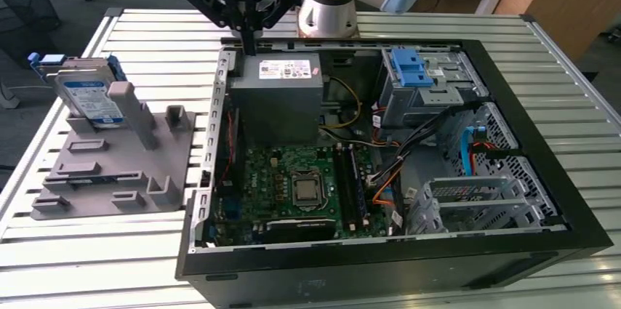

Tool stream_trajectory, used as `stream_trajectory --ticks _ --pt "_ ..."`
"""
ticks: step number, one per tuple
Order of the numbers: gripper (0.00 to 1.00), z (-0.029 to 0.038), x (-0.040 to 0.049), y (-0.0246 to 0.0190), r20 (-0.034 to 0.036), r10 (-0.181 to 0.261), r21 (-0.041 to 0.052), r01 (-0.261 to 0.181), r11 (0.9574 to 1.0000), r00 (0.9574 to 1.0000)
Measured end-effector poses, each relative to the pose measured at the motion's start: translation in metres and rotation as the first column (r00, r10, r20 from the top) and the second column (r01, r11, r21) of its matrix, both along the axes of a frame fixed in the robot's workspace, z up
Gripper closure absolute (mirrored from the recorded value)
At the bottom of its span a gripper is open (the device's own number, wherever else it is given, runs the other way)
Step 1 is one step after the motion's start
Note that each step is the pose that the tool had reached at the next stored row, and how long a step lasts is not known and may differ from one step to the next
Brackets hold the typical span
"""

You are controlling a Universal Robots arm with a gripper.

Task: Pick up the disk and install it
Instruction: 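Reach for the disk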

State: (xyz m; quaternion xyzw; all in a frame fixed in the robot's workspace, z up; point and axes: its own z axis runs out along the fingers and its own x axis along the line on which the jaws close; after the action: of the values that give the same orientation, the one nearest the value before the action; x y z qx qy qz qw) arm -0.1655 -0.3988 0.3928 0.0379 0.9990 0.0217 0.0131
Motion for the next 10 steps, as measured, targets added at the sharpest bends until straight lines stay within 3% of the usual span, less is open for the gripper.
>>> stream_trajectory --ticks 10 --pt "0.89 -0.0005 -0.0040 0.0000 -0.0003 0.000 0.0000 0.000 1.0000 1.0000"
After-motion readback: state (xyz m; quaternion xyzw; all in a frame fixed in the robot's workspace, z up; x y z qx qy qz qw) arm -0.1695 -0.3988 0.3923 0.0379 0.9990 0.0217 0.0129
